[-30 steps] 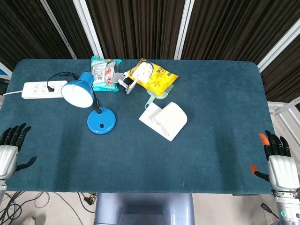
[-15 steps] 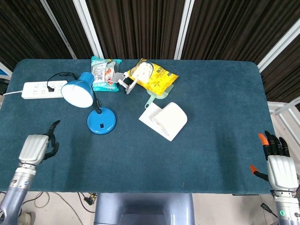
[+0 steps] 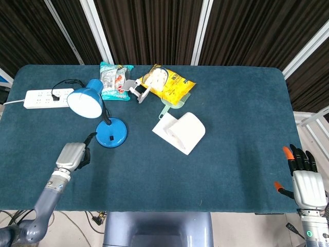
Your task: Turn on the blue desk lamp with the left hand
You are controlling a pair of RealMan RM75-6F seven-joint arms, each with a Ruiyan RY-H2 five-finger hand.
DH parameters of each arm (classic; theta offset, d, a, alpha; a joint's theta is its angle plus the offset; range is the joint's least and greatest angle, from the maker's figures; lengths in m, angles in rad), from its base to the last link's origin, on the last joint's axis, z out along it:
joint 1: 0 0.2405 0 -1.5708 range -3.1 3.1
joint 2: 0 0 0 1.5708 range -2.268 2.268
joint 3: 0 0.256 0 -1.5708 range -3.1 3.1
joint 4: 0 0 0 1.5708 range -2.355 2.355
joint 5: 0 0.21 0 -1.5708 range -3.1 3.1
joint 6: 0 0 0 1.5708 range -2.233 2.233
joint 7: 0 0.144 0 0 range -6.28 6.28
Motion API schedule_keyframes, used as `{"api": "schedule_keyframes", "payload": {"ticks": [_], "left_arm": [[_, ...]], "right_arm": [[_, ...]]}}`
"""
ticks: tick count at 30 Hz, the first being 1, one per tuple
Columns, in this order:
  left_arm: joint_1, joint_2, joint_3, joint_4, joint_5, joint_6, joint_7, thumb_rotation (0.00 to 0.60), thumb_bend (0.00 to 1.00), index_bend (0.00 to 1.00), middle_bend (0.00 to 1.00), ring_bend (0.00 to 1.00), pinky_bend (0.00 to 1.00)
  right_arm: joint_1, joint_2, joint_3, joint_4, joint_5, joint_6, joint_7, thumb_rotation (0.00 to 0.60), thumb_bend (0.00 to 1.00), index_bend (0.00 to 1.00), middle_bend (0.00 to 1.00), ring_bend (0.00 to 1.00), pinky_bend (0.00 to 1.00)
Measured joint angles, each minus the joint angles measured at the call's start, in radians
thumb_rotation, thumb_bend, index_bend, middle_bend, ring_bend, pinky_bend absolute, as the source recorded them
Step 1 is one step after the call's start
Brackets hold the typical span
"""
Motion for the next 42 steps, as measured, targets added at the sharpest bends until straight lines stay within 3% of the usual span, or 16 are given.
{"api": "schedule_keyframes", "payload": {"ticks": [6, 10, 25, 42], "left_arm": [[-0.035, -0.047, -0.002, 0.030, -0.053, -0.018, 0.032, 0.600, 0.85, 0.11, 0.76, 0.75, 0.76], [-0.051, -0.078, 0.000, 0.057, -0.078, -0.024, 0.034, 0.600, 0.76, 0.12, 0.76, 0.75, 0.76], [-0.093, -0.155, 0.012, 0.145, -0.100, -0.026, 0.033, 0.600, 0.62, 0.15, 0.76, 0.75, 0.76], [-0.115, -0.187, 0.022, 0.184, -0.131, -0.038, 0.033, 0.600, 0.61, 0.16, 0.76, 0.75, 0.76]], "right_arm": [[-0.001, 0.002, 0.003, 0.001, 0.004, 0.002, 0.002, 0.600, 0.25, 0.06, 0.02, 0.06, 0.04], [0.000, 0.006, 0.005, 0.002, 0.009, -0.001, 0.006, 0.600, 0.25, 0.06, 0.02, 0.06, 0.04], [0.000, 0.006, 0.010, 0.005, 0.015, 0.002, 0.013, 0.600, 0.25, 0.06, 0.02, 0.06, 0.04], [-0.001, 0.000, 0.017, 0.003, 0.027, 0.007, 0.007, 0.600, 0.25, 0.06, 0.02, 0.06, 0.04]]}}
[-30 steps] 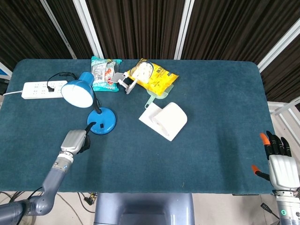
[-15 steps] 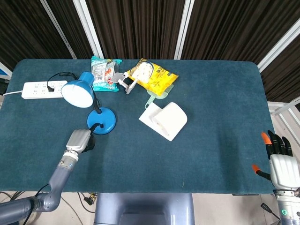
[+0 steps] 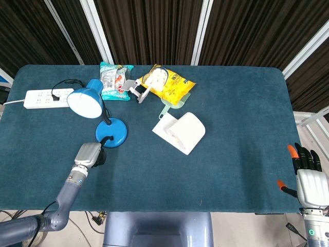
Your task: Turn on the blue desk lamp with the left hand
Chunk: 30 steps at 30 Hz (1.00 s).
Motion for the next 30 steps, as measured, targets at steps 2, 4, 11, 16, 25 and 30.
{"api": "schedule_keyframes", "payload": {"ticks": [2, 4, 11, 16, 25, 30], "left_arm": [[-0.002, -0.003, 0.001, 0.005, -0.003, -0.003, 0.000, 0.600, 0.61, 0.17, 0.76, 0.75, 0.76], [-0.005, -0.005, 0.003, 0.009, -0.006, -0.006, 0.003, 0.600, 0.61, 0.18, 0.76, 0.75, 0.76], [-0.009, -0.010, 0.016, 0.014, 0.001, 0.000, 0.016, 0.600, 0.60, 0.25, 0.76, 0.75, 0.76], [-0.009, -0.018, 0.030, 0.021, 0.010, 0.020, 0.050, 0.600, 0.60, 0.30, 0.77, 0.76, 0.76], [-0.013, -0.032, 0.055, 0.035, -0.005, 0.028, 0.126, 0.600, 0.58, 0.35, 0.77, 0.77, 0.76], [-0.023, -0.046, 0.075, 0.047, -0.033, 0.019, 0.201, 0.600, 0.58, 0.35, 0.77, 0.77, 0.76]], "right_arm": [[0.000, 0.000, 0.001, 0.000, 0.001, 0.001, 0.000, 0.600, 0.25, 0.06, 0.02, 0.06, 0.04], [-0.001, 0.000, 0.001, -0.001, 0.002, 0.001, 0.000, 0.600, 0.25, 0.06, 0.02, 0.06, 0.04], [-0.001, 0.000, 0.002, -0.002, 0.003, 0.002, 0.001, 0.600, 0.25, 0.06, 0.02, 0.06, 0.04], [0.000, -0.001, 0.002, -0.002, 0.001, 0.002, 0.003, 0.600, 0.25, 0.06, 0.02, 0.06, 0.04], [-0.001, 0.001, 0.002, -0.002, -0.001, 0.003, 0.009, 0.600, 0.25, 0.06, 0.02, 0.06, 0.04], [-0.001, 0.002, 0.001, -0.005, -0.004, 0.004, 0.010, 0.600, 0.25, 0.06, 0.02, 0.06, 0.04]]}}
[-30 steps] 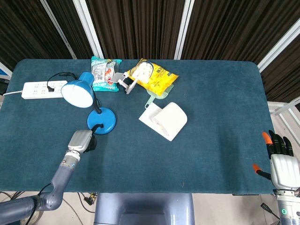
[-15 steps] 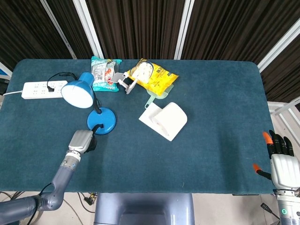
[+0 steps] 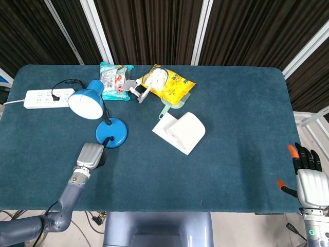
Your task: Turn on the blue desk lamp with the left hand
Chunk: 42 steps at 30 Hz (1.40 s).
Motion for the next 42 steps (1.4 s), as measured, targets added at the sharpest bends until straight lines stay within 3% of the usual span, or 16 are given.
{"api": "schedule_keyframes", "payload": {"ticks": [15, 25, 30, 35, 42], "left_arm": [[0.012, -0.082, 0.111, 0.054, 0.005, 0.064, 0.222, 0.600, 0.58, 0.36, 0.77, 0.77, 0.76], [0.048, -0.092, 0.131, 0.023, 0.067, 0.143, 0.245, 0.600, 0.55, 0.36, 0.77, 0.77, 0.76], [0.065, -0.082, 0.118, 0.000, 0.108, 0.203, 0.240, 0.600, 0.48, 0.34, 0.75, 0.76, 0.76], [0.082, -0.050, 0.103, -0.042, 0.166, 0.251, 0.175, 0.600, 0.40, 0.31, 0.64, 0.65, 0.68], [0.128, 0.075, 0.116, -0.154, 0.273, 0.329, 0.072, 0.600, 0.22, 0.21, 0.38, 0.29, 0.34]], "right_arm": [[0.004, -0.005, -0.001, 0.003, -0.003, -0.006, 0.001, 0.600, 0.25, 0.06, 0.02, 0.06, 0.04], [0.007, -0.010, -0.004, 0.001, -0.001, -0.013, -0.008, 0.600, 0.25, 0.06, 0.02, 0.06, 0.04], [0.008, -0.013, -0.005, 0.002, 0.000, -0.015, -0.011, 0.600, 0.25, 0.06, 0.02, 0.06, 0.04], [0.009, -0.015, -0.005, 0.002, 0.003, -0.019, -0.018, 0.600, 0.25, 0.06, 0.02, 0.06, 0.04], [0.010, -0.018, -0.007, 0.001, 0.005, -0.020, -0.026, 0.600, 0.25, 0.06, 0.02, 0.06, 0.04]]}}
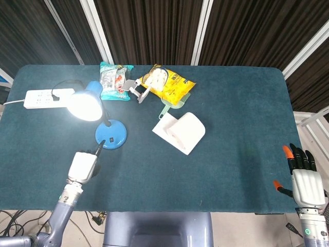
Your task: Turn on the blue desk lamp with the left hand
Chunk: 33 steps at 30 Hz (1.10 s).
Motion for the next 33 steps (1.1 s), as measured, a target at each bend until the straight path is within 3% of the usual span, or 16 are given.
{"api": "schedule_keyframes", "payload": {"ticks": [4, 10, 17, 23, 33], "left_arm": [[0.054, 0.090, 0.024, -0.056, 0.039, 0.078, -0.022, 0.600, 0.17, 0.16, 0.24, 0.14, 0.19], [0.152, 0.226, 0.044, -0.113, 0.022, 0.164, -0.076, 0.600, 0.14, 0.14, 0.10, 0.01, 0.10], [0.220, 0.319, 0.017, -0.103, -0.004, 0.193, -0.299, 0.600, 0.13, 0.12, 0.05, 0.00, 0.05], [0.262, 0.390, -0.015, -0.083, 0.037, 0.208, -0.487, 0.600, 0.13, 0.12, 0.05, 0.00, 0.04], [0.298, 0.451, -0.043, -0.105, 0.061, 0.185, -0.521, 0.600, 0.13, 0.12, 0.05, 0.00, 0.04]], "right_arm": [[0.001, -0.002, -0.001, 0.001, -0.002, -0.001, -0.002, 0.600, 0.25, 0.06, 0.02, 0.06, 0.04], [0.003, 0.003, -0.009, 0.000, -0.016, -0.005, 0.001, 0.600, 0.25, 0.06, 0.02, 0.06, 0.04], [0.006, 0.016, -0.021, -0.002, -0.039, -0.013, 0.007, 0.600, 0.25, 0.06, 0.02, 0.06, 0.04], [0.004, 0.039, -0.036, -0.032, -0.052, -0.019, -0.012, 0.600, 0.25, 0.06, 0.02, 0.06, 0.04], [-0.004, 0.045, -0.040, -0.046, -0.070, 0.000, -0.019, 0.600, 0.25, 0.06, 0.02, 0.06, 0.04]]}}
